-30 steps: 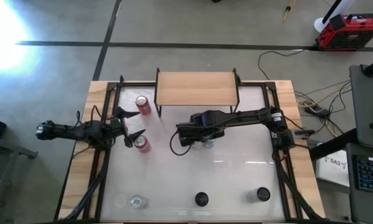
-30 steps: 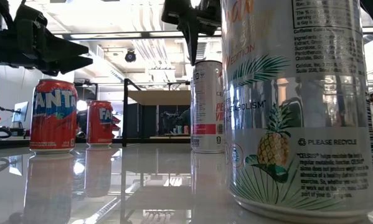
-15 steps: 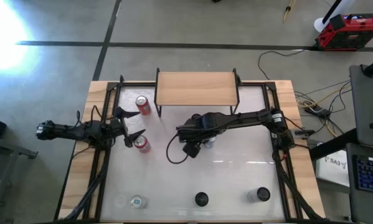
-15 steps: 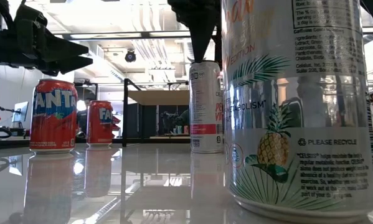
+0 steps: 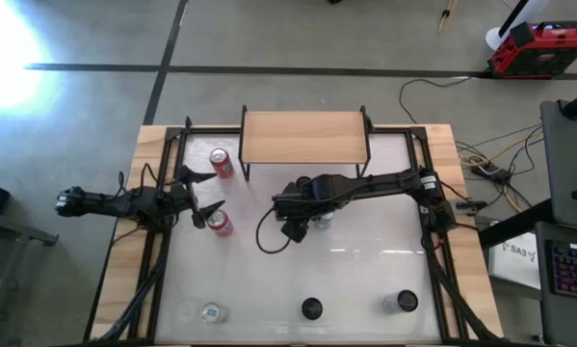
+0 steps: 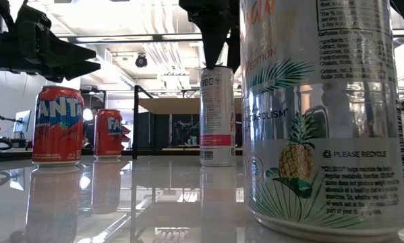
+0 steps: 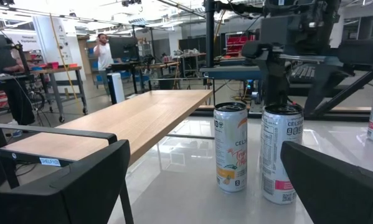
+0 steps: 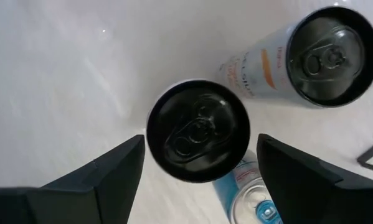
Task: Place canned beverage on shelf
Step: Adjust the white pink soda can
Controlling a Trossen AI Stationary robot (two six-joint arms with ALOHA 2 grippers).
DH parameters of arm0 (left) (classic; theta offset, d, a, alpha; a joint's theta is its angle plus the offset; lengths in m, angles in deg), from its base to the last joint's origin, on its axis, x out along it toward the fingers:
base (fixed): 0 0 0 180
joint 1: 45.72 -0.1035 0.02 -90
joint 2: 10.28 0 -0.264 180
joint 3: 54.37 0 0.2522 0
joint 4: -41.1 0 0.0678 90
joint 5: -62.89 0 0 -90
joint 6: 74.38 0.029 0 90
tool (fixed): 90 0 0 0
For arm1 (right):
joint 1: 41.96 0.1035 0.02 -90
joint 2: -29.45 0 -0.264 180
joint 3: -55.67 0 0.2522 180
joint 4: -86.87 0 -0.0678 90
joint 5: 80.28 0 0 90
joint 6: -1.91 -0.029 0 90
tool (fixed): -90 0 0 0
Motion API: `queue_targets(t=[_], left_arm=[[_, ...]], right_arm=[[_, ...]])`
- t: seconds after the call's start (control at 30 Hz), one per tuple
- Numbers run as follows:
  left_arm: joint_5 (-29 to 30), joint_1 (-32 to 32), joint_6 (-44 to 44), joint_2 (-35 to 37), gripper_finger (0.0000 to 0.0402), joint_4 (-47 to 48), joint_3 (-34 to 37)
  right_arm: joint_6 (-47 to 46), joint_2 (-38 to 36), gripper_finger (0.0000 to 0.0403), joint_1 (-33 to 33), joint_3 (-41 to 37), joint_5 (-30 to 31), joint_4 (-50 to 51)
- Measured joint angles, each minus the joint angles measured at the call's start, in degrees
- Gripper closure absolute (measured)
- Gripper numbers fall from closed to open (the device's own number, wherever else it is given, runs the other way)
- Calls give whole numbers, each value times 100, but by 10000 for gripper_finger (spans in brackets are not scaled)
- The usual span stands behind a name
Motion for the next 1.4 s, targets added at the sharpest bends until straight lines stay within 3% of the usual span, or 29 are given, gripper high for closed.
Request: queue_targets(t=[0.37,0.6,0.9,1.1,1.23,1.4], left_arm=[[2,2,0,0,2,0,0],[2,0,0,0,2,0,0],[0,1,0,-8,2,-4,0],[2,2,0,-4,2,0,0],[2,2,0,-9,2,0,0],[2,2,0,-9,2,-1,0]], right_arm=[[969,0,110,13,-35,-40,-118],[600,-2,112,-3,-41,-42,-317],[169,148,186,7,-108,53,-316],[-1291,173,235,-11,-114,76,-210],[-2322,177,242,-15,-59,73,23],[-2897,210,245,-9,170,-33,556]])
